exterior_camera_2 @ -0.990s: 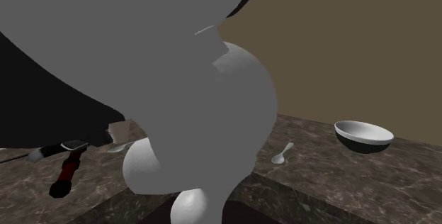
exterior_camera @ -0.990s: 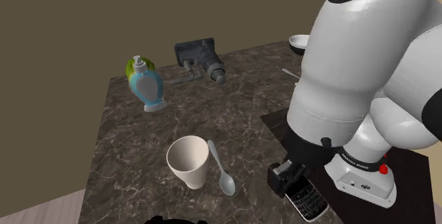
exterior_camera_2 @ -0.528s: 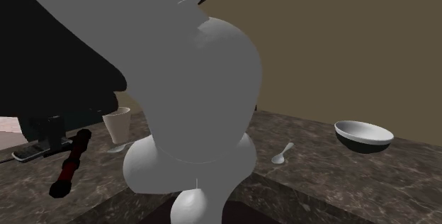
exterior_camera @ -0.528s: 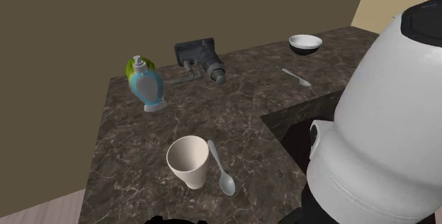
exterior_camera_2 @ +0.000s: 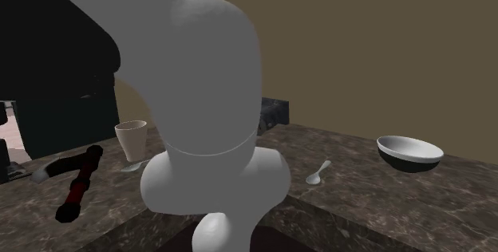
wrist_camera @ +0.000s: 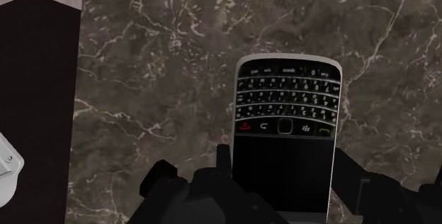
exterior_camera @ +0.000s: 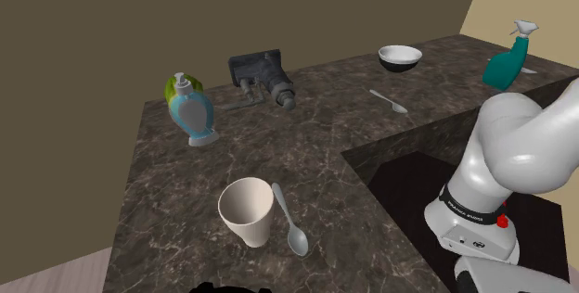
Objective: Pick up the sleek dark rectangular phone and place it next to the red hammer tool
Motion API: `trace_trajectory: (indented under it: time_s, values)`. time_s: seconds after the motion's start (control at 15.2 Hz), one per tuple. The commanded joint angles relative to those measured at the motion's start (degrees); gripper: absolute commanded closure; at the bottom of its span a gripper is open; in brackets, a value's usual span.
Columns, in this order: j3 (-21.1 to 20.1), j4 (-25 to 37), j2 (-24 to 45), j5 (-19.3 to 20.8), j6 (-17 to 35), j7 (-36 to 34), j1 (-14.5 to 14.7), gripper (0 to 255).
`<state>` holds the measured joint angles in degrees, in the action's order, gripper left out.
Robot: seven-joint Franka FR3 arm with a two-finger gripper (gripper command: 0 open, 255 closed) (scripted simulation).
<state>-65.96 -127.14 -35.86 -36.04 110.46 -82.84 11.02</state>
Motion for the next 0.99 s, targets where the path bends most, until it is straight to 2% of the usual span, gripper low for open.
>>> trace_trajectory:
  time_s: [0.0, 0.13, 0.33, 0.92]
  values:
    - [-4.96, 4.01, 1.97, 0.63, 0.24, -3.15, -3.26, 255]
    - [-10.48, 7.98, 3.48, 1.24, 0.38, -5.92, -7.38, 255]
    - [-19.59, 14.44, 4.39, 1.6, -0.14, -9.49, -15.03, 255]
    - [-24.73, 10.41, 3.19, -1.39, 5.47, -7.73, -17.85, 255]
